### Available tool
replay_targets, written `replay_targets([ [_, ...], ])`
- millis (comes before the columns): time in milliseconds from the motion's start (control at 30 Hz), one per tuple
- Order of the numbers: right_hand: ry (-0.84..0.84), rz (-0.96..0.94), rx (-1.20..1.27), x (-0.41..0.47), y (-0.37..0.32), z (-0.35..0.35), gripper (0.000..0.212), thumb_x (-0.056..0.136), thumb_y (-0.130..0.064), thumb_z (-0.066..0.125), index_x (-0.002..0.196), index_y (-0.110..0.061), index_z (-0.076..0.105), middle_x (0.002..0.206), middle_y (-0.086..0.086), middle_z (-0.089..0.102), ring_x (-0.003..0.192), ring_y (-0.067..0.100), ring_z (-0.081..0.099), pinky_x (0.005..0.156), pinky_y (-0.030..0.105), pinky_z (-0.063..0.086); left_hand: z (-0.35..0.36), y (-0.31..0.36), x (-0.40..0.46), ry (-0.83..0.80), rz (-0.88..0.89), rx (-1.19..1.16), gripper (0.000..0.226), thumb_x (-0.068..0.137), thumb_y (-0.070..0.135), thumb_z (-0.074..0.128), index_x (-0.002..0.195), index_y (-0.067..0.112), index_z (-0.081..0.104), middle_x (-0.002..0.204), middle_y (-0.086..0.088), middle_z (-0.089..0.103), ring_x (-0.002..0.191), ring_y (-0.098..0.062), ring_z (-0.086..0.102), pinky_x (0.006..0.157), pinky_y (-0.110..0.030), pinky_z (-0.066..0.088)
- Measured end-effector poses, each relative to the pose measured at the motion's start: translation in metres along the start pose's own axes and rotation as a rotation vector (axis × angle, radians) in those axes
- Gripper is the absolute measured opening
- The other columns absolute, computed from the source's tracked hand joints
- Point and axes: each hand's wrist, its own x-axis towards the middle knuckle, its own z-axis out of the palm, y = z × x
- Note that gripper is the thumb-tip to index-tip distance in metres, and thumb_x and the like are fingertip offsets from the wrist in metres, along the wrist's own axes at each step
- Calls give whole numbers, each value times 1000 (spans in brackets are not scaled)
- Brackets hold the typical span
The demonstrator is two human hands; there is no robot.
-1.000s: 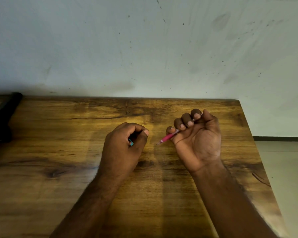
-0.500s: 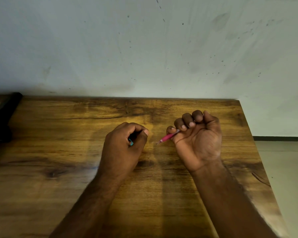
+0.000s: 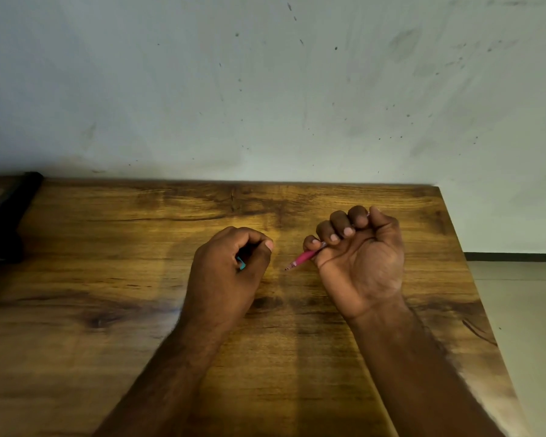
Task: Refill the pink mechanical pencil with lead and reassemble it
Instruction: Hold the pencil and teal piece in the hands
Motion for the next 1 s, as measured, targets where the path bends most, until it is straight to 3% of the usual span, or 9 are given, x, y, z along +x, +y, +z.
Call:
replay_targets([
  [1000,-41,3,2,-6,2,7,40,102,-41,36,70,-21,49,65,-3,38,61,15,35,64,35,32,-6,2,-1,0,3,6,7,94,25,69,94,22,75,86,14,68,81,-2,63,71,-26,55],
])
